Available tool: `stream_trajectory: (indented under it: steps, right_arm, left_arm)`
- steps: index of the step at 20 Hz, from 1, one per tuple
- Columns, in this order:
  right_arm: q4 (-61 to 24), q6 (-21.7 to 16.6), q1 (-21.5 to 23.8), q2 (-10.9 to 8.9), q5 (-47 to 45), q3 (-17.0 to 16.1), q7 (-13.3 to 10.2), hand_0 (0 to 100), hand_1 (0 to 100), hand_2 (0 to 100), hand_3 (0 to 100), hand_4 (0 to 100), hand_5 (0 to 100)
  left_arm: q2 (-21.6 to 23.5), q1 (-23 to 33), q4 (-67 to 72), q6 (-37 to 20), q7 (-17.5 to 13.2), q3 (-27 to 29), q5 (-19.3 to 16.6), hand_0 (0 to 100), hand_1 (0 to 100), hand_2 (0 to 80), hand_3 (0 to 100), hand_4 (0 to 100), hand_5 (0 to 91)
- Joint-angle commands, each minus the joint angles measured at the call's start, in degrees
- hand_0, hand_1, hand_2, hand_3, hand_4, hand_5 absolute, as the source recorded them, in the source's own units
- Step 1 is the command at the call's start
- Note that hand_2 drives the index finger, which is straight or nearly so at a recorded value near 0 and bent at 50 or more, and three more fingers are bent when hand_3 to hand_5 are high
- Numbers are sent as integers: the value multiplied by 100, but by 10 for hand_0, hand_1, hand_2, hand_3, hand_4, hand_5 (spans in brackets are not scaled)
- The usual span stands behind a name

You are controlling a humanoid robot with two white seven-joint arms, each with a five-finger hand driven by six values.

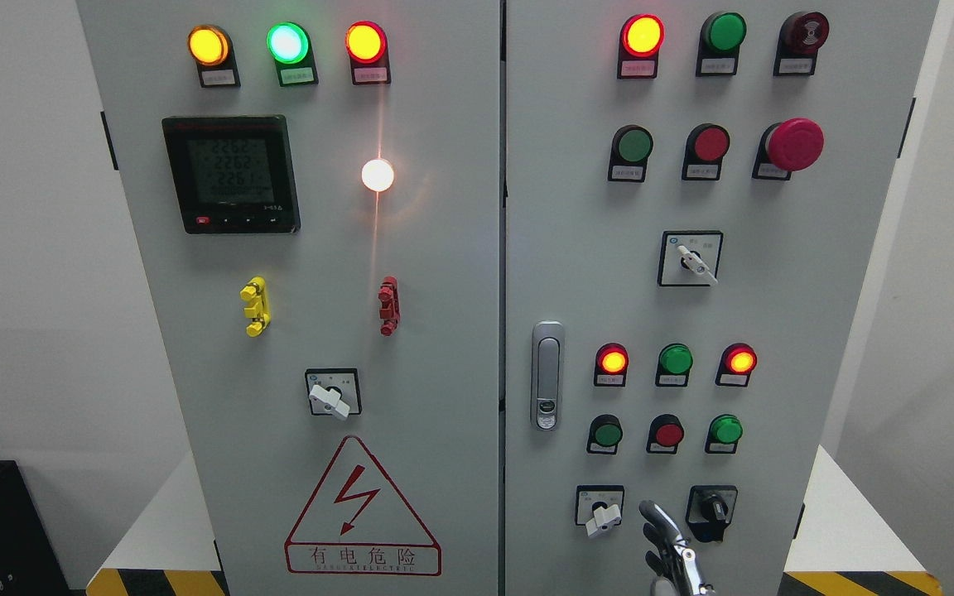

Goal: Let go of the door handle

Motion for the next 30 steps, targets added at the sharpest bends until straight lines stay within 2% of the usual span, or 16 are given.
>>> stream_trajectory:
  steps: [1, 8, 9, 10, 11, 13, 14, 16, 17, 19, 22, 30]
  right_arm:
    - [-6, -6, 11, 0, 4, 97, -9, 222, 63, 0, 169, 178, 172]
    - [-6, -6, 11, 0, 30, 97, -9, 228, 65, 0, 191, 206, 207]
    - [3, -6, 11, 0, 39, 97, -26, 229, 67, 0, 202, 224, 224]
    - [3, -6, 11, 0, 39, 97, -70, 230, 77, 0, 240, 290, 292]
    - [3, -6, 11, 0, 48, 97, -88, 230, 81, 0, 248, 297, 301]
    - [3, 3, 11, 0, 65, 106, -97, 246, 139, 36, 473, 567, 544]
    - [3, 3, 3, 0, 100, 106, -97, 257, 151, 52, 529, 609, 591]
    - [3, 3, 2, 0, 171, 106, -97, 310, 184, 82, 685, 747, 773]
    - [3, 3, -6, 0, 197, 97, -97, 317, 186, 85, 693, 756, 783]
    - [3, 3, -24, 0, 285, 88, -97, 362, 205, 99, 756, 819, 870]
    - [3, 3, -85, 9, 469, 79, -88, 396, 217, 106, 800, 872, 915]
    - [3, 21, -375, 18, 1418, 0, -44, 483, 295, 111, 846, 913, 951]
  left_arm:
    - [0, 114, 0, 1, 0, 3, 0, 120, 556, 0, 0, 0, 0]
    - [0, 114, 0, 1, 0, 3, 0, 120, 556, 0, 0, 0, 0]
    - [0, 114, 0, 1, 0, 3, 0, 120, 556, 0, 0, 0, 0]
    - [0, 114, 0, 1, 0, 3, 0, 120, 556, 0, 0, 0, 0]
    - [0, 114, 0, 1, 0, 3, 0, 120, 556, 0, 0, 0, 0]
    - [0, 114, 0, 1, 0, -6, 0, 120, 556, 0, 0, 0, 0]
    - [0, 114, 0, 1, 0, 3, 0, 120, 556, 0, 0, 0, 0]
    - [0, 123, 0, 1, 0, 3, 0, 120, 556, 0, 0, 0, 0]
    - [0, 114, 0, 1, 0, 3, 0, 120, 556, 0, 0, 0, 0]
    - [0, 114, 0, 1, 0, 3, 0, 120, 556, 0, 0, 0, 0]
    - [0, 114, 0, 1, 0, -6, 0, 120, 556, 0, 0, 0, 0]
    - [0, 114, 0, 1, 0, 3, 0, 120, 556, 0, 0, 0, 0]
